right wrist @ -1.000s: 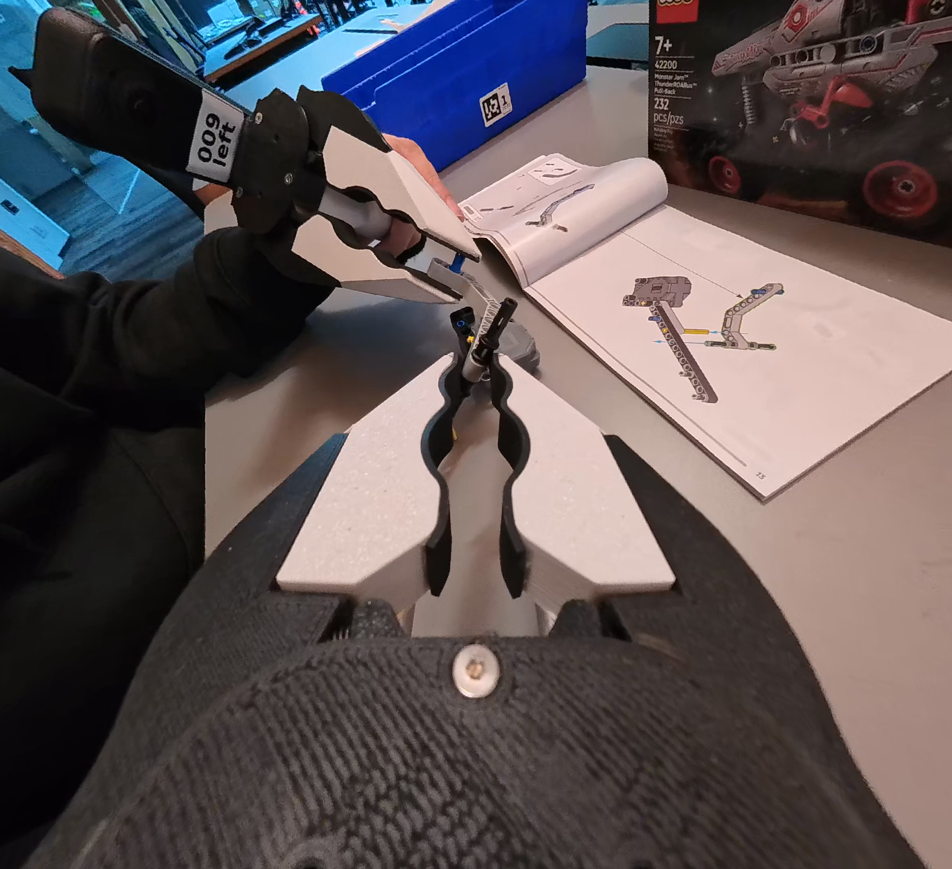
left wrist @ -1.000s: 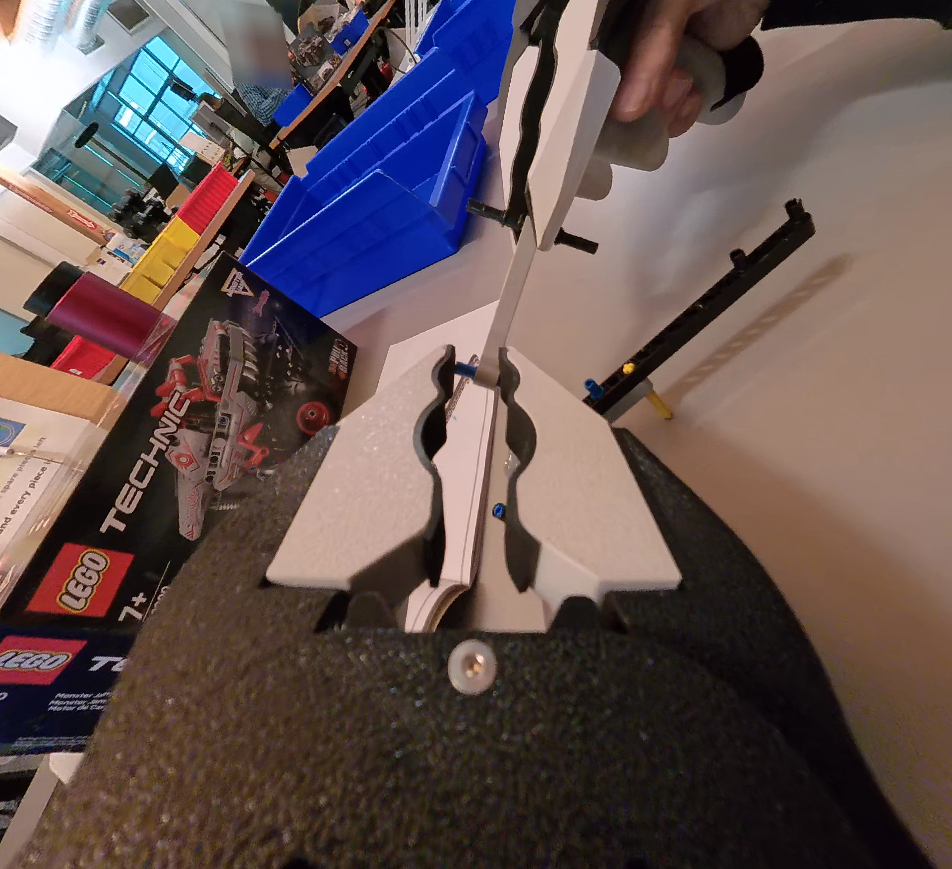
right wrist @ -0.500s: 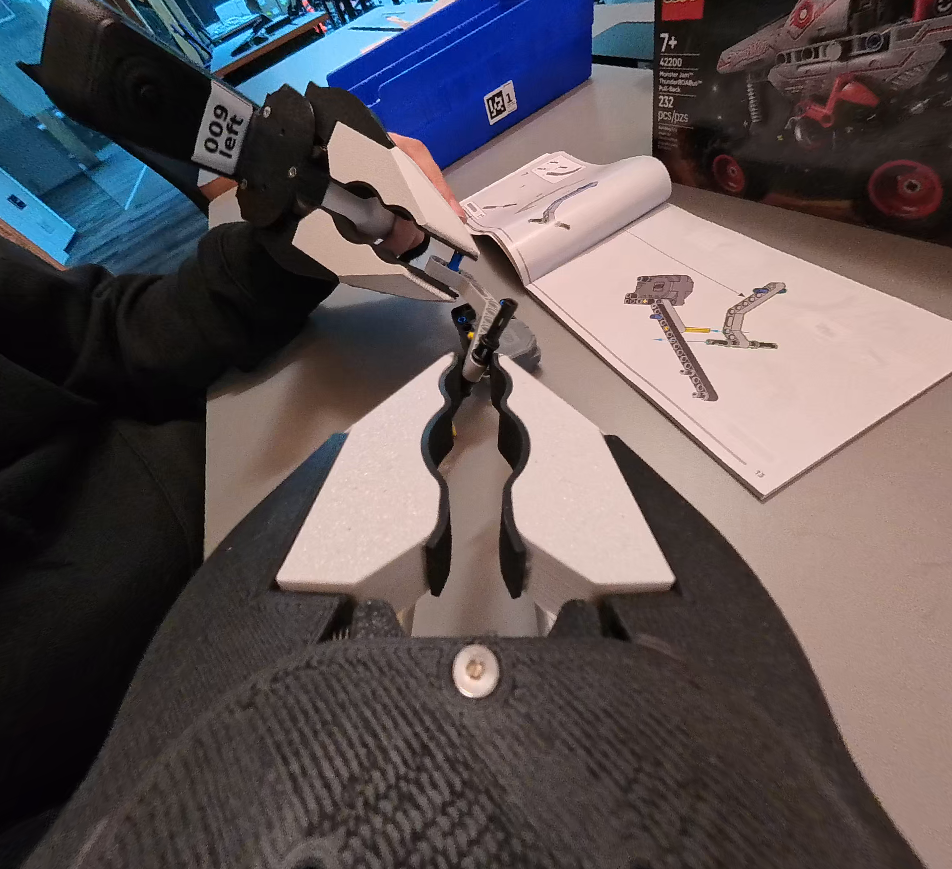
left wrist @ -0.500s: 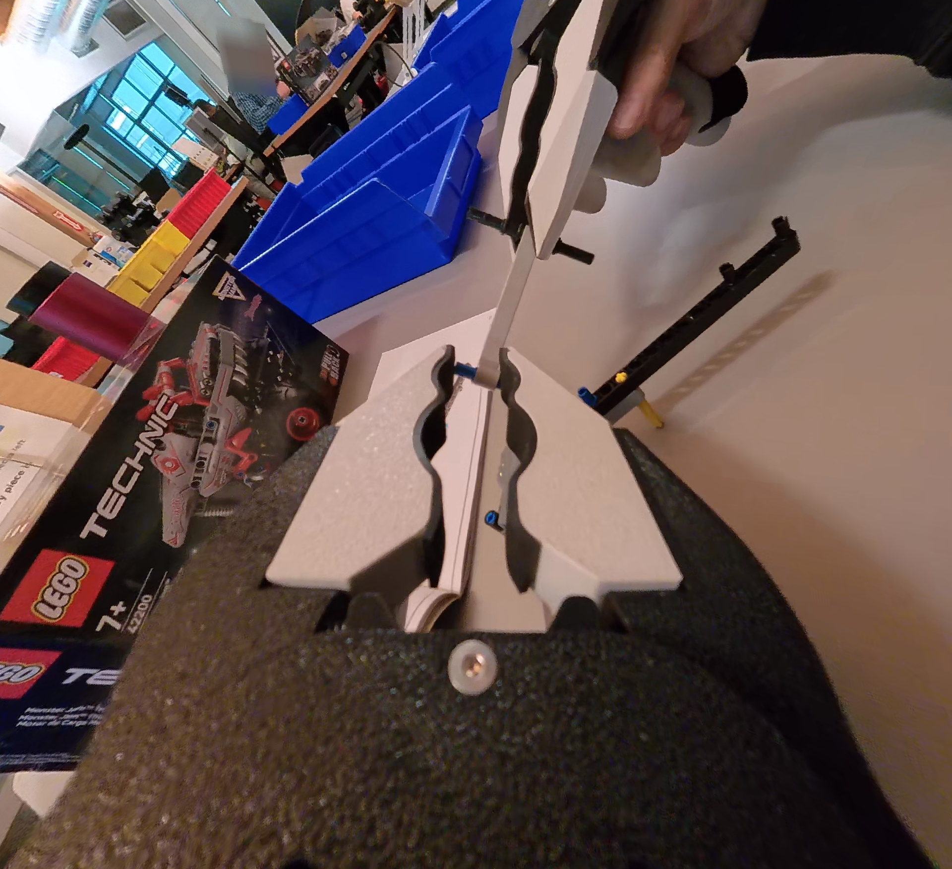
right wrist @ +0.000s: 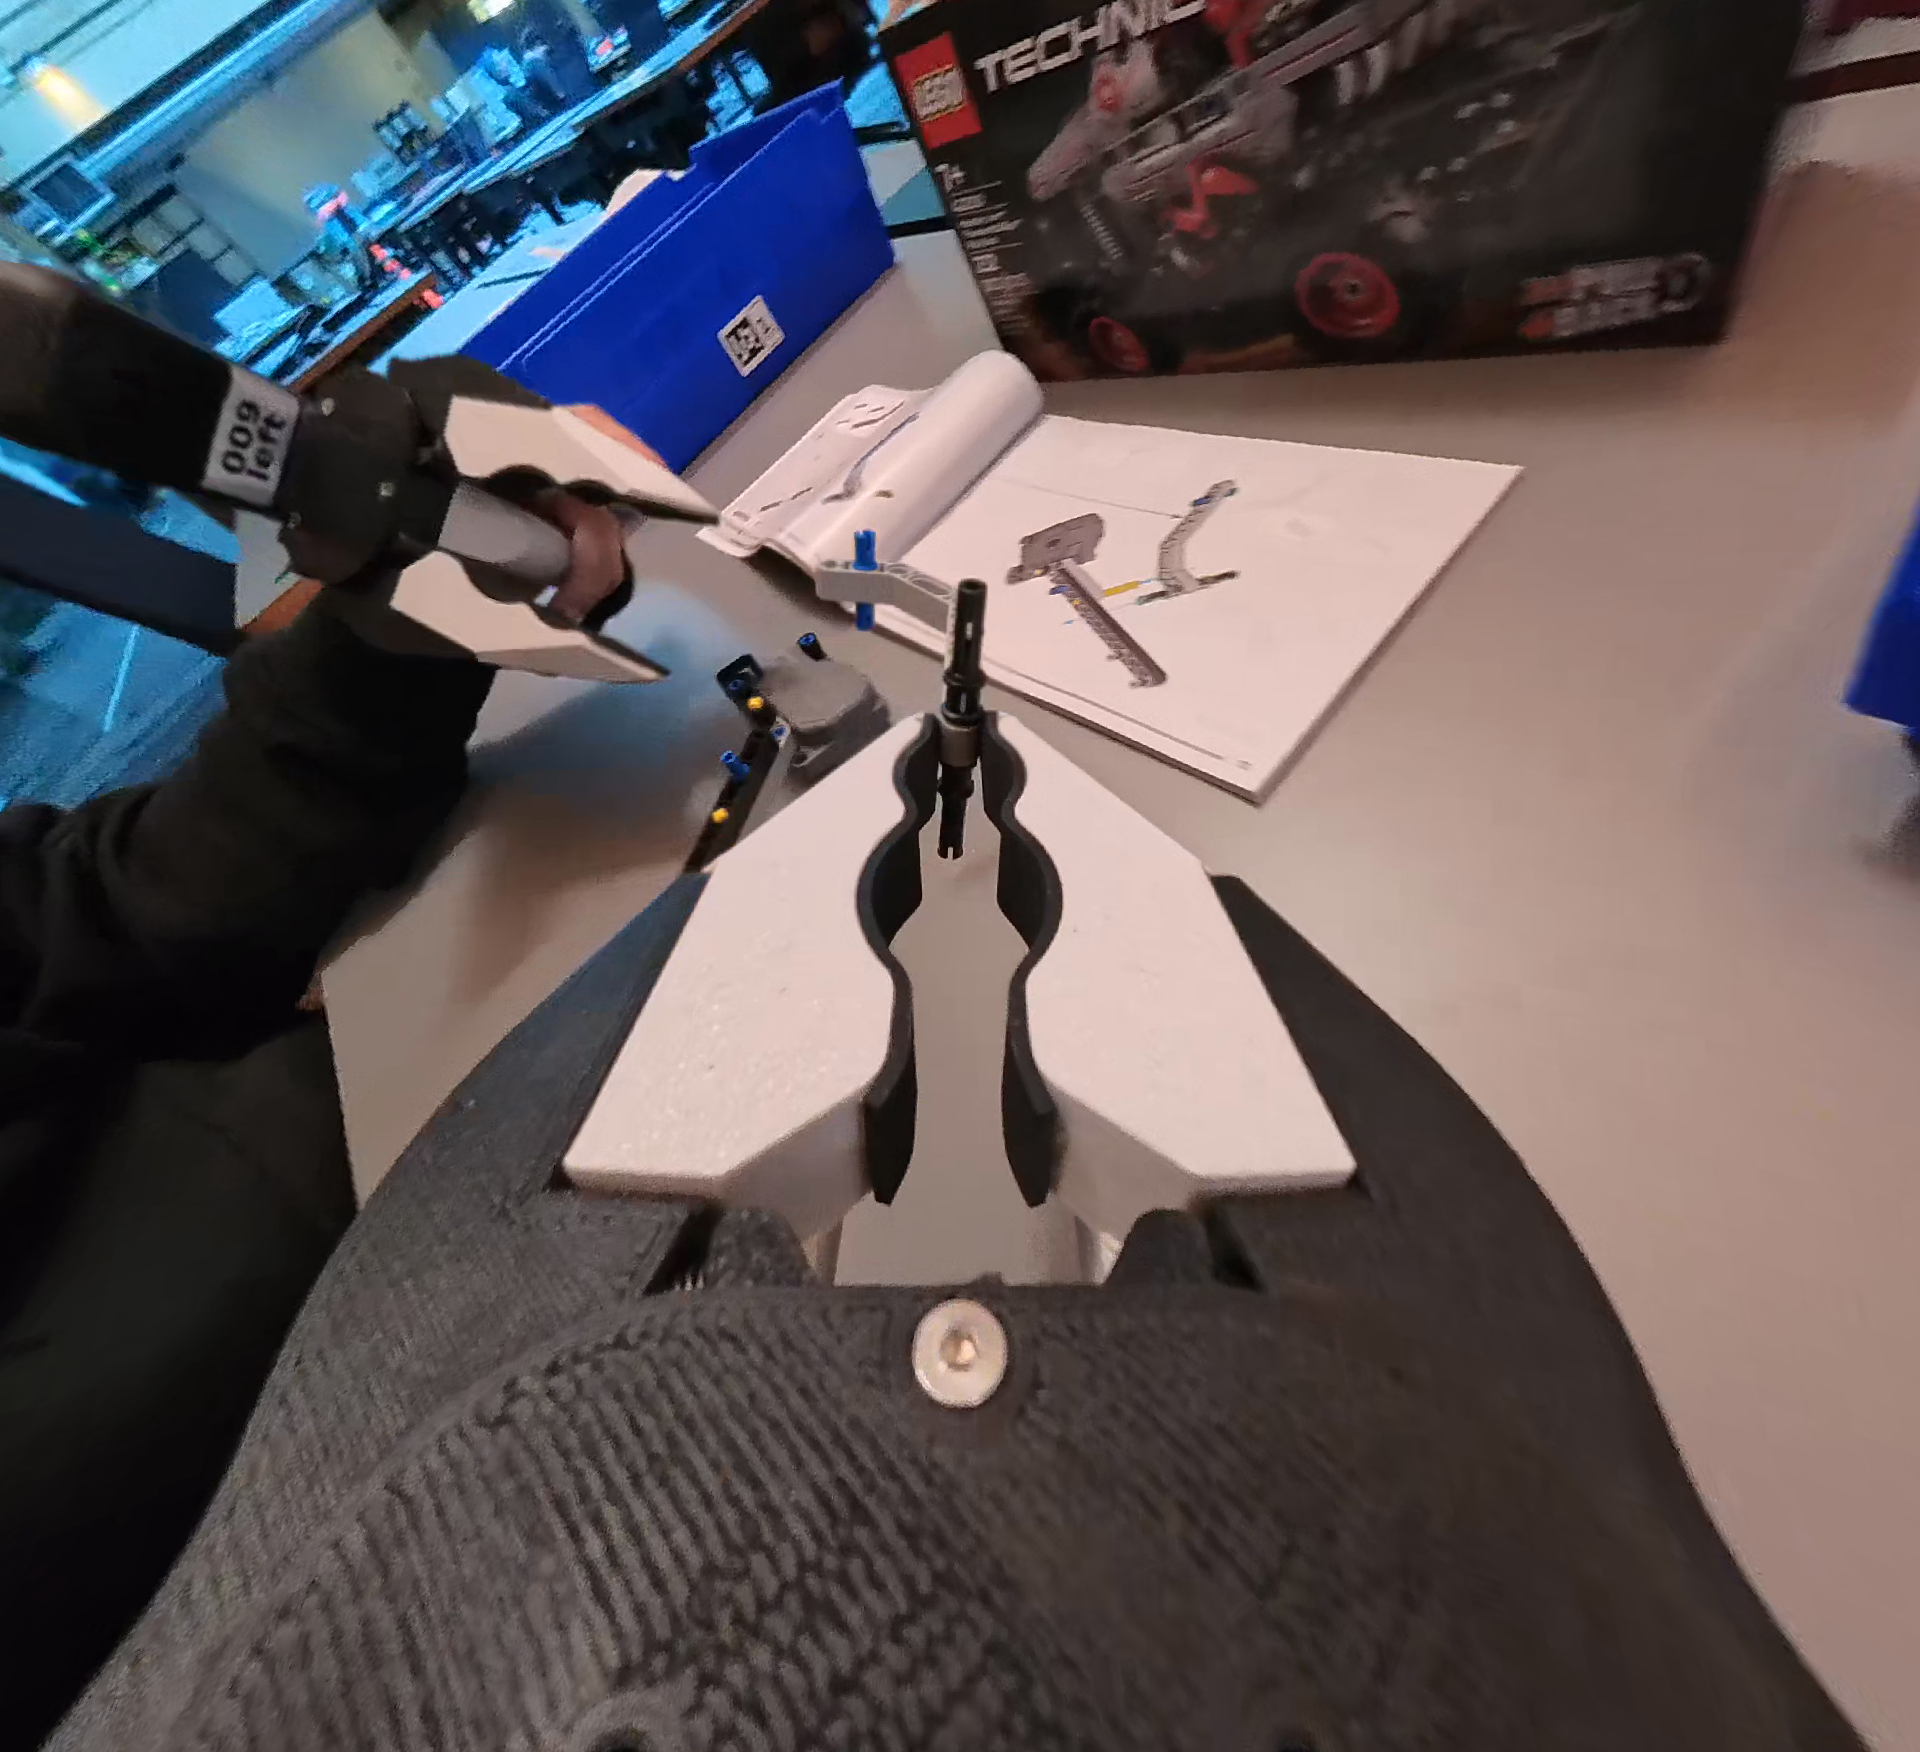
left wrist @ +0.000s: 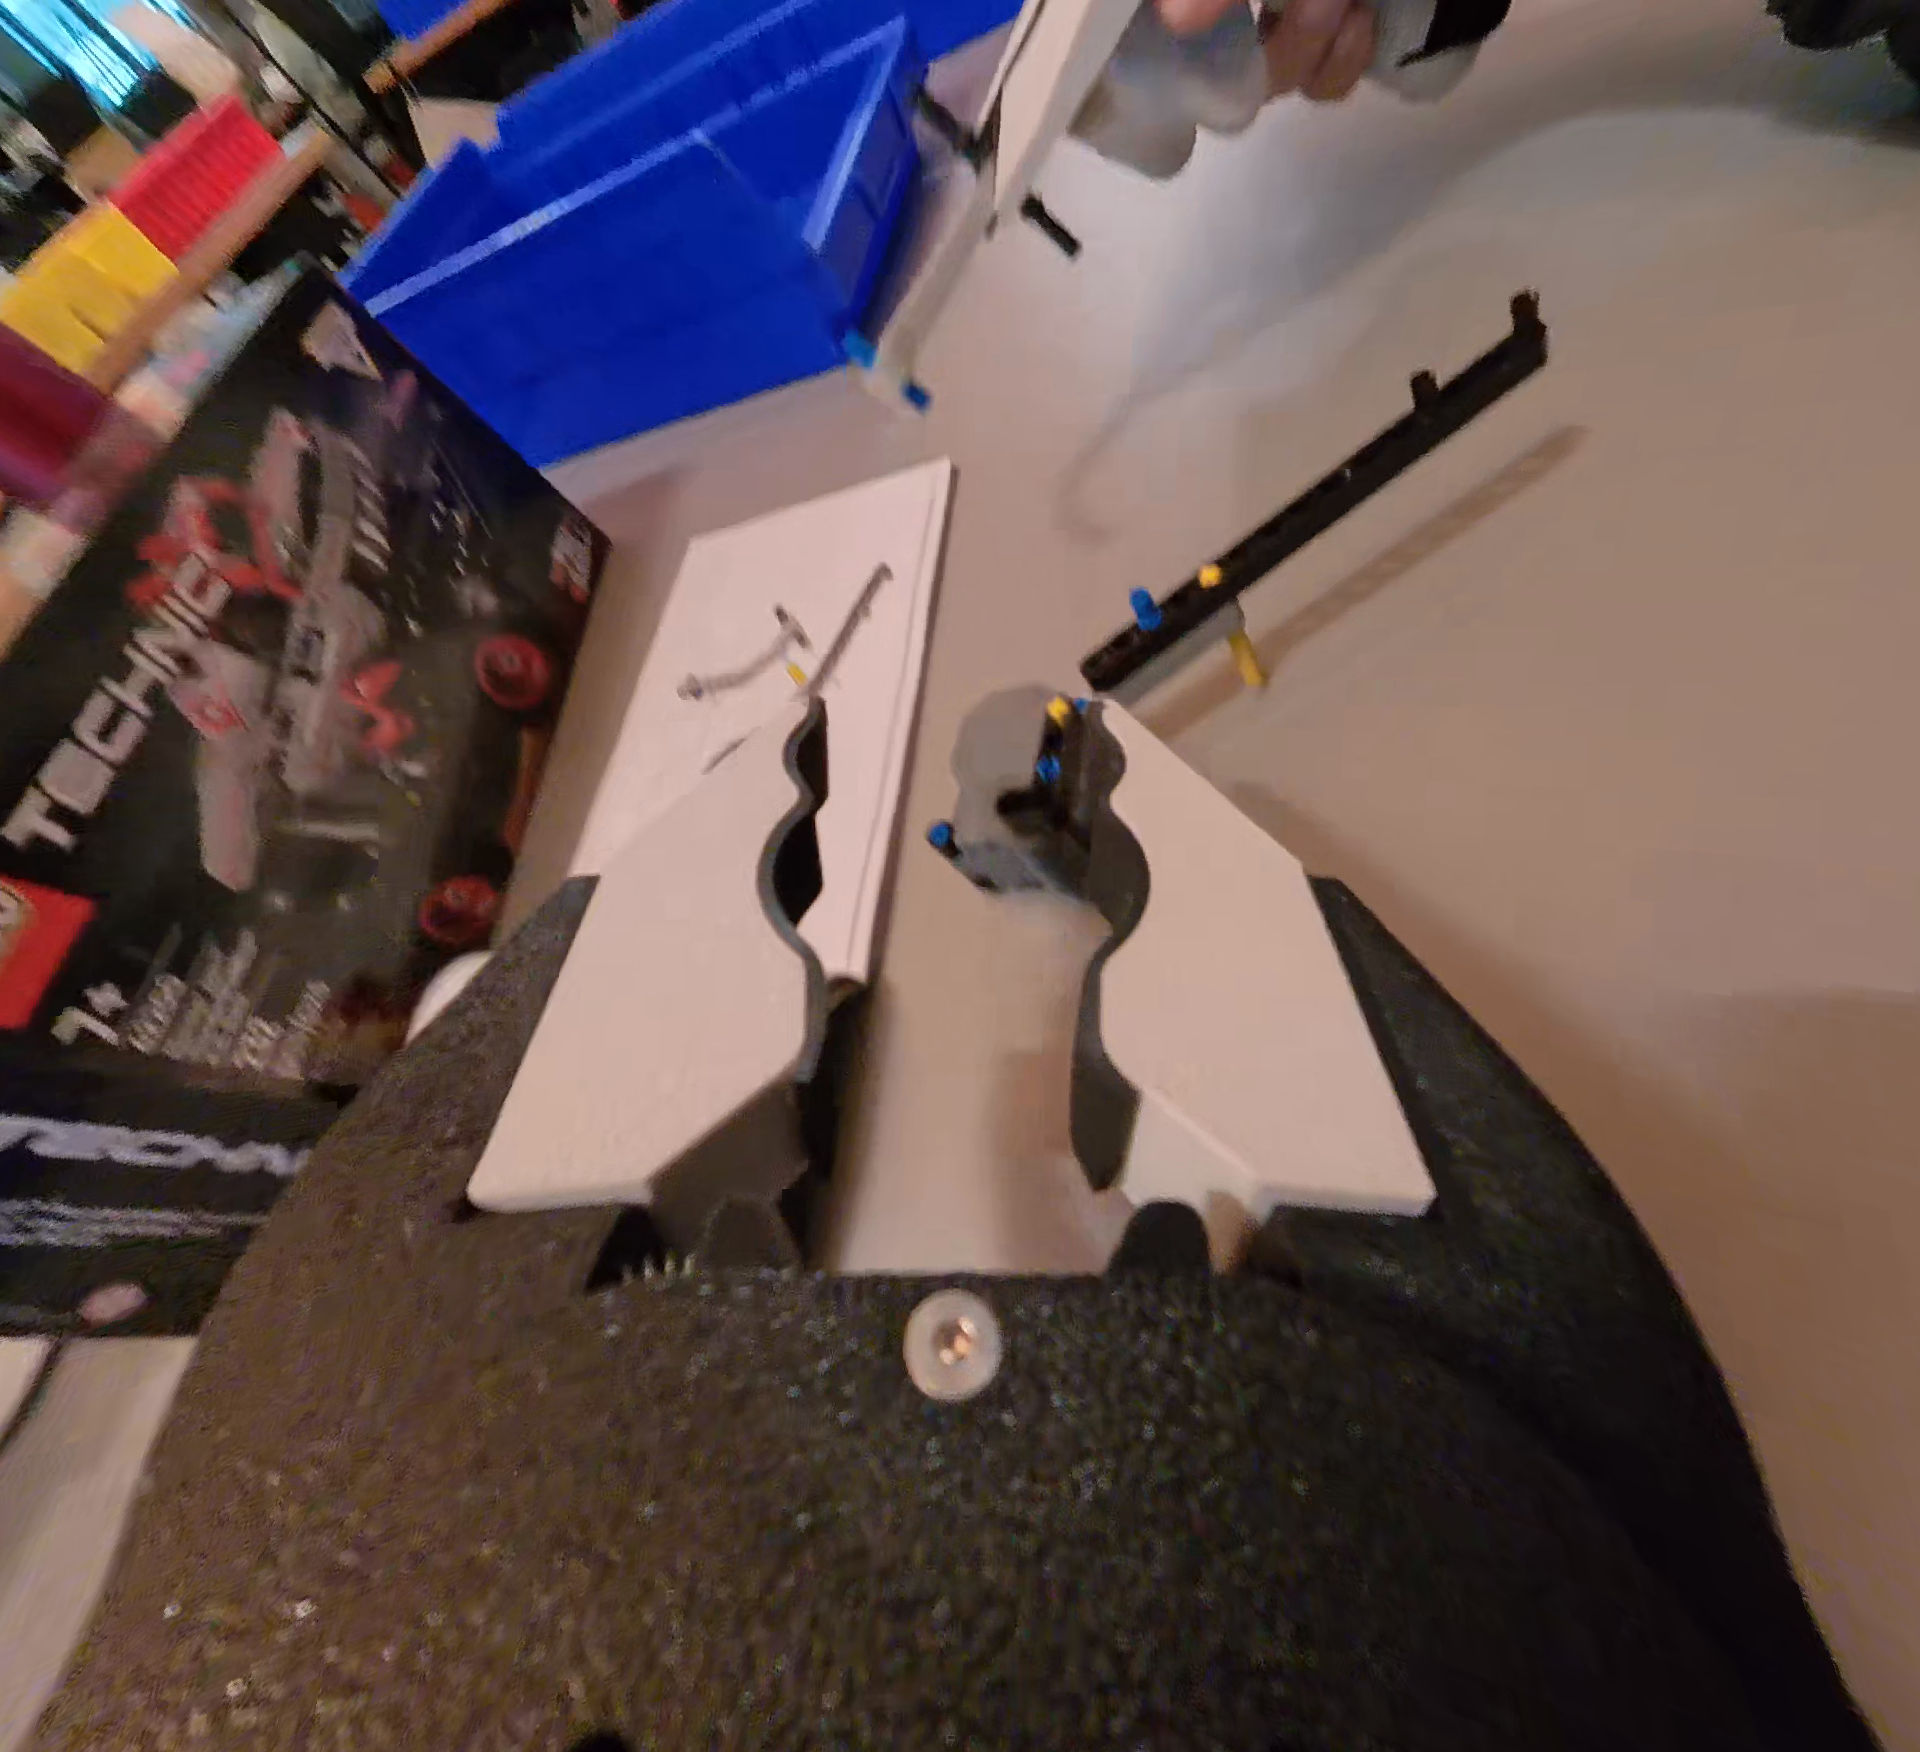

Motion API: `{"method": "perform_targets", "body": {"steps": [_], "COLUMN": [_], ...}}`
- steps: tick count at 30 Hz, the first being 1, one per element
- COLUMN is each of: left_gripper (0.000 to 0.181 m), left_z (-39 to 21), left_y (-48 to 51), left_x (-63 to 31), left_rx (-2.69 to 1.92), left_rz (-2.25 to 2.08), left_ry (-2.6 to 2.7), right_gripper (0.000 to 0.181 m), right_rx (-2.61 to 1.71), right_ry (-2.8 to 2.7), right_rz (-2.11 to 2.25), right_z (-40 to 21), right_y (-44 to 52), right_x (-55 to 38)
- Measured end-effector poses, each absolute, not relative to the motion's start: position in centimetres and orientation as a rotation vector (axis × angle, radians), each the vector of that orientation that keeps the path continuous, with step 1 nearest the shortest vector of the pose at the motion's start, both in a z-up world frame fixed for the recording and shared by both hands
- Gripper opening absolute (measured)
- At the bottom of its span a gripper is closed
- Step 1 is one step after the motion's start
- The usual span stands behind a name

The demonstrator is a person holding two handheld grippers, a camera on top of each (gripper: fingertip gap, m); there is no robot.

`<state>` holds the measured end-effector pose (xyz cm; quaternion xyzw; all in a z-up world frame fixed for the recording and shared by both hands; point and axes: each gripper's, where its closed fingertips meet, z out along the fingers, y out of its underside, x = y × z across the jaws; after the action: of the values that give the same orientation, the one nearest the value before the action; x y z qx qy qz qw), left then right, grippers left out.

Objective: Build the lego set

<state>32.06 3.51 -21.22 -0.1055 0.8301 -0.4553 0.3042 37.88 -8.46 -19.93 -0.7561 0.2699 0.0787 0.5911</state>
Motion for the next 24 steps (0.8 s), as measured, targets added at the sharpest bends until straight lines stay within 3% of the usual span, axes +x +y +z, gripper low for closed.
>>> {"method": "perform_targets", "body": {"steps": [6, 19, 22, 24], "left_gripper": [0.062, 0.038, 0.055, 0.053], "left_z": [-24.2, -26.1, -26.3, -26.5], "left_y": [4.9, 4.3, 4.6, 4.4], "left_x": [31.1, 32.0, 32.5, 32.5], "left_rx": [-0.472, -0.745, -0.76, -0.751], "left_rz": [-1.179, -1.263, -1.222, -1.208], "left_ry": [2.327, 2.446, 2.423, 2.436], "right_gripper": [0.005, 0.005, 0.005, 0.005], "right_rx": [-1.716, -1.734, -1.726, -1.727], "right_ry": [0.69, 0.642, 0.63, 0.623], "right_rz": [0.107, 0.074, 0.078, 0.083], "right_z": [-19.3, -18.5, -18.4, -18.4], "right_y": [-11.0, -10.9, -10.8, -10.7], "right_x": [38.9, 38.4, 38.3, 38.2]}}
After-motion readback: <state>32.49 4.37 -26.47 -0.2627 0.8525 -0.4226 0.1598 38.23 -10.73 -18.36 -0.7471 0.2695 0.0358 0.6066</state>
